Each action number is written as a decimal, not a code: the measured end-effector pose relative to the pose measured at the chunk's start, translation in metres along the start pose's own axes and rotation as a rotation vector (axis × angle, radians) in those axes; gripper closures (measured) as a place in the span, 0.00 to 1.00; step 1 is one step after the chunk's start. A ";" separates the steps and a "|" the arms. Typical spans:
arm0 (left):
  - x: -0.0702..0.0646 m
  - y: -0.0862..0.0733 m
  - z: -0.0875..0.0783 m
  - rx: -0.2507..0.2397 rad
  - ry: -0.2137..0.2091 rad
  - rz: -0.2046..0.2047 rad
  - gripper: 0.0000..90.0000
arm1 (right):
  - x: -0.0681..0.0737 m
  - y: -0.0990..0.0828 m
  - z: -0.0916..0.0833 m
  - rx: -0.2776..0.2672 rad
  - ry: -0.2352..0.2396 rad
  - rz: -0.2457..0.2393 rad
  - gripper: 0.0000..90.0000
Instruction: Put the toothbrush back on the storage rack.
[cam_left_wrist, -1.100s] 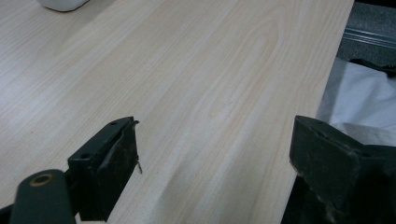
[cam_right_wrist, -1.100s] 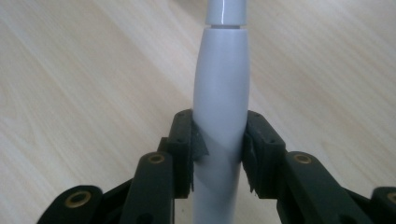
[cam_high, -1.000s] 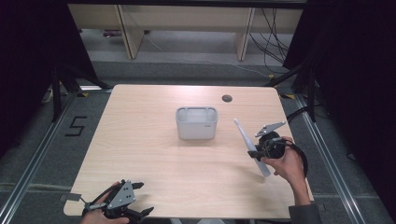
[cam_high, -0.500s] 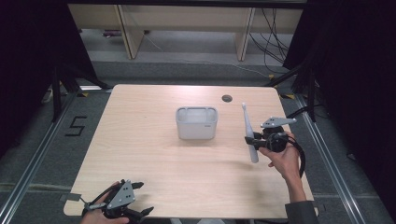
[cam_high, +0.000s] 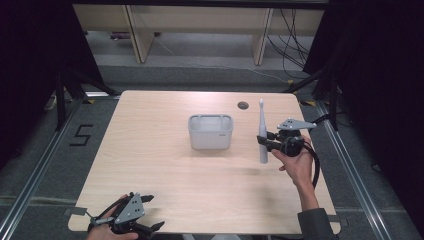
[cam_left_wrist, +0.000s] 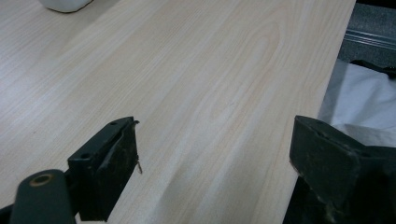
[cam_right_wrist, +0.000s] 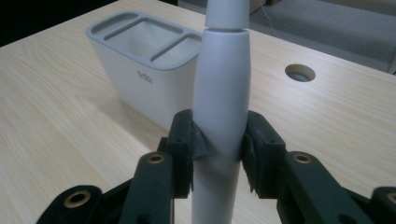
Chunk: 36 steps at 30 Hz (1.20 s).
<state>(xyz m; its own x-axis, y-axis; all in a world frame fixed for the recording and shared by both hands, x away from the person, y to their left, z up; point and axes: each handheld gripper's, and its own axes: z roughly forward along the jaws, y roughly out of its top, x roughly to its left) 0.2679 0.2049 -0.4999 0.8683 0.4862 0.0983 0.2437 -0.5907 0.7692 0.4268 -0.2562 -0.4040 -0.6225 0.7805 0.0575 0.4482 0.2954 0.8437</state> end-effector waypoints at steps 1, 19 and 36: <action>0.000 0.000 0.000 0.002 0.001 -0.001 0.16 | 0.001 0.003 0.003 -0.015 -0.008 -0.008 0.74; 0.001 0.000 0.000 0.005 0.019 0.009 0.16 | 0.009 0.029 0.018 -0.036 -0.022 0.033 0.74; 0.001 0.000 -0.001 0.002 0.018 0.006 0.16 | 0.016 0.055 0.026 -0.066 0.005 0.005 0.74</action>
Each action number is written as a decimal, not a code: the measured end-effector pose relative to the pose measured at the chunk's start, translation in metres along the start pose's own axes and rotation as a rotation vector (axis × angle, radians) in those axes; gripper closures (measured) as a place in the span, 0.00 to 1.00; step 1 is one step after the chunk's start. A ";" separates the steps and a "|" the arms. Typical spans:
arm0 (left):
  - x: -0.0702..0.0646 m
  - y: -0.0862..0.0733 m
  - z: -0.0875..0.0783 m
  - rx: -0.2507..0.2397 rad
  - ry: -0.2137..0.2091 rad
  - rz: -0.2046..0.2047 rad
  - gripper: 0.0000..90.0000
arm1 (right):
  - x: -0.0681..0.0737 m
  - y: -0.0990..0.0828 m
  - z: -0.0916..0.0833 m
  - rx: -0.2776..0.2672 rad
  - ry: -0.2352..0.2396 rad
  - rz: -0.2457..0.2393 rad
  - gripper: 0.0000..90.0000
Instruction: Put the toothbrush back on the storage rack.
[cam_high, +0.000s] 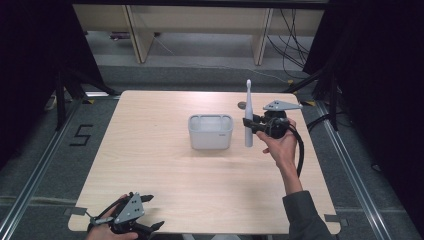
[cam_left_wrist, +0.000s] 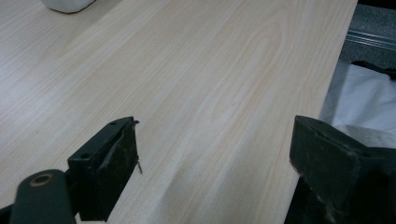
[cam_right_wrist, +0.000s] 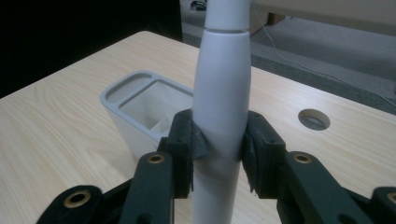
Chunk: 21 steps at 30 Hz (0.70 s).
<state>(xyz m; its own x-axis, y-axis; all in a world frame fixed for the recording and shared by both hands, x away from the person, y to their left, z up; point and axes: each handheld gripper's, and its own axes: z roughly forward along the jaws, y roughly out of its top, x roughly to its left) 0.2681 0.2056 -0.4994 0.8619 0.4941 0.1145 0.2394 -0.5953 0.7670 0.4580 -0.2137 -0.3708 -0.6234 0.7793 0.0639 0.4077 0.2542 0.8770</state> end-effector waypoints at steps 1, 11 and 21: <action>0.000 0.000 0.000 0.000 0.000 0.000 0.16 | 0.000 0.001 0.001 -0.004 0.004 -0.003 0.74; 0.000 0.000 0.000 0.001 0.005 0.004 0.16 | 0.008 0.015 0.006 -0.013 0.028 0.000 0.74; 0.001 0.000 -0.001 0.002 -0.006 0.005 0.16 | 0.011 0.029 0.016 -0.028 0.040 -0.009 0.74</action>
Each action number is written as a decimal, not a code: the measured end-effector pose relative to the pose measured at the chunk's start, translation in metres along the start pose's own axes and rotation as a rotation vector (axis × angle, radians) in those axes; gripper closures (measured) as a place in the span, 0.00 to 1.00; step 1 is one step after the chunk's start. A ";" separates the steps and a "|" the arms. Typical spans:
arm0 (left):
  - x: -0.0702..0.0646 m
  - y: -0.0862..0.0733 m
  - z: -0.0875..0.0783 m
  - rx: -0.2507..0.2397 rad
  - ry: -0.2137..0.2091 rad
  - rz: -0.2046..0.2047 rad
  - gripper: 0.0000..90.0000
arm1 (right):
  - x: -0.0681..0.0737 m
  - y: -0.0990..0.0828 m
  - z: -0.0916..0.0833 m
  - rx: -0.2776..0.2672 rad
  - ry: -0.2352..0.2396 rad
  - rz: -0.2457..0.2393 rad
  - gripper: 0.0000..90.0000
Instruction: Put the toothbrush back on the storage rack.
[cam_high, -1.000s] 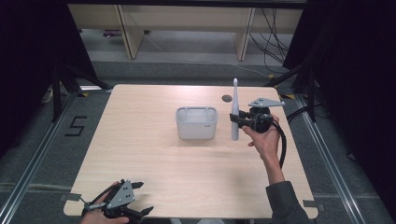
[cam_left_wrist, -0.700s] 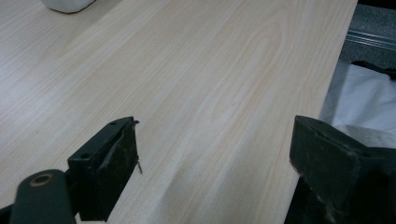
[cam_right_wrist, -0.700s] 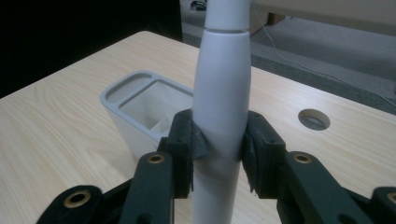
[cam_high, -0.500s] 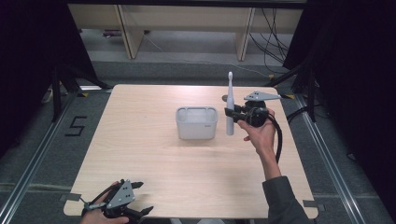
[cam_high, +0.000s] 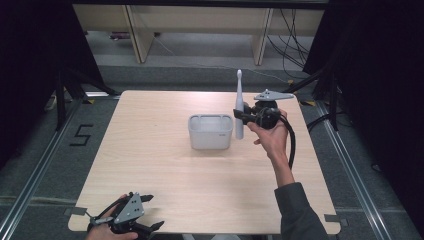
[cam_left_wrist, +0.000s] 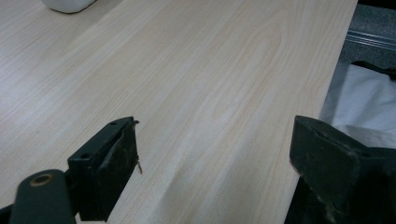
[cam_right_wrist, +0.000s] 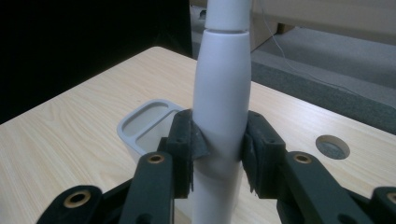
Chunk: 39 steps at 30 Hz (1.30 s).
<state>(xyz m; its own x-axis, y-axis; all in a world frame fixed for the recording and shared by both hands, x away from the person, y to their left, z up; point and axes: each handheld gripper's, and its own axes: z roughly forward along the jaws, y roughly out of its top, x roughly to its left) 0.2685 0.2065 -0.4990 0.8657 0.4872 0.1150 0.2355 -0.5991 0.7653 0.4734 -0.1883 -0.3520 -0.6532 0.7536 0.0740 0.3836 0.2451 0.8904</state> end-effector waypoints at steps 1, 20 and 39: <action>-0.001 0.000 0.001 -0.015 0.002 -0.016 0.16 | 0.001 0.001 0.002 -0.005 -0.002 0.004 0.74; -0.001 0.000 0.001 -0.008 -0.003 -0.015 0.16 | 0.002 0.020 0.020 -0.050 -0.007 0.011 0.74; -0.001 0.000 0.000 -0.017 -0.020 -0.023 0.16 | -0.001 0.026 0.045 -0.047 -0.037 0.030 0.74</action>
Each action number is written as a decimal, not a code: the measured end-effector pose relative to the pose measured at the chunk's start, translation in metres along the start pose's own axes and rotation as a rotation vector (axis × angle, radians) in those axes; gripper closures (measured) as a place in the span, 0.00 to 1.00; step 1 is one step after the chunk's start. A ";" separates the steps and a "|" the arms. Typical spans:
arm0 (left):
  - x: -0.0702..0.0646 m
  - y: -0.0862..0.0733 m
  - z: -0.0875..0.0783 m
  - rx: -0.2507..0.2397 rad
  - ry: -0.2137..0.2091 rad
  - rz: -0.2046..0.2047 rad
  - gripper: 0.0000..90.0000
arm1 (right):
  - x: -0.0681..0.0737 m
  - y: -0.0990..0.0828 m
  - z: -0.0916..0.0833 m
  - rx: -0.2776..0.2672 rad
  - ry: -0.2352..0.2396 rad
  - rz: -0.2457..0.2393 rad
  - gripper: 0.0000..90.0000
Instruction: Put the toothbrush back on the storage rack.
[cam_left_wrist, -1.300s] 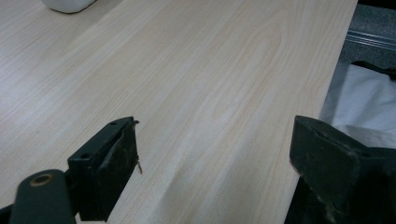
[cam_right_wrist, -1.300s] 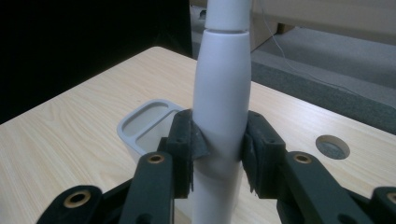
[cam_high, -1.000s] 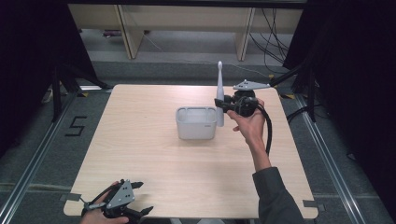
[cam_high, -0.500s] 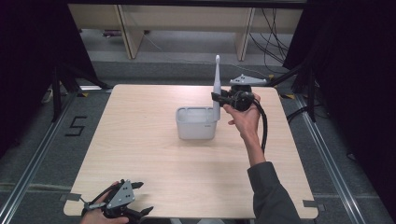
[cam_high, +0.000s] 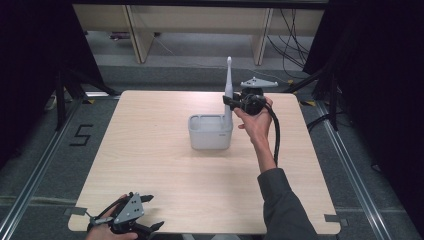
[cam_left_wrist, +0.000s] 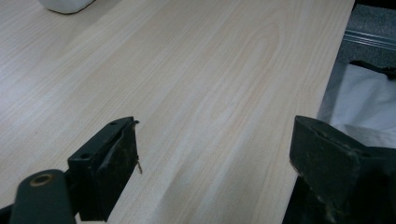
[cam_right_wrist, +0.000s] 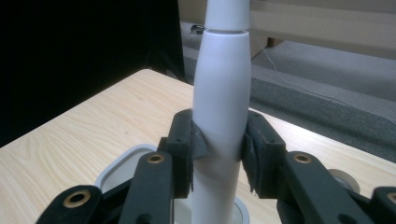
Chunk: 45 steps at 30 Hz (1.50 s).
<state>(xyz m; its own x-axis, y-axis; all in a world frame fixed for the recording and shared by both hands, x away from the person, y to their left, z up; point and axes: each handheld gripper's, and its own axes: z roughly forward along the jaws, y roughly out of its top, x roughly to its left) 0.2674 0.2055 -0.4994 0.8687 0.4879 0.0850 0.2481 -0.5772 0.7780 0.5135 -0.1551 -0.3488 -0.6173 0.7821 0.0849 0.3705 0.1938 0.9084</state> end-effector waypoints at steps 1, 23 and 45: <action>0.000 0.000 0.000 -0.004 0.004 -0.004 0.16 | 0.000 0.000 0.001 -0.002 -0.002 0.013 0.74; 0.001 0.000 -0.001 0.008 -0.002 0.014 0.16 | -0.003 -0.011 0.015 -0.004 -0.015 0.046 0.74; 0.001 0.000 -0.001 0.008 -0.003 0.013 0.16 | -0.005 -0.035 0.027 0.031 -0.032 0.013 0.74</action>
<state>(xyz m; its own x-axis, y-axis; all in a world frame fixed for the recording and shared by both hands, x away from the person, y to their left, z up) 0.2678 0.2064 -0.4988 0.8731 0.4786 0.0929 0.2405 -0.5885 0.7719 0.5225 -0.1504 -0.3918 -0.5898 0.8032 0.0833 0.4005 0.2014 0.8939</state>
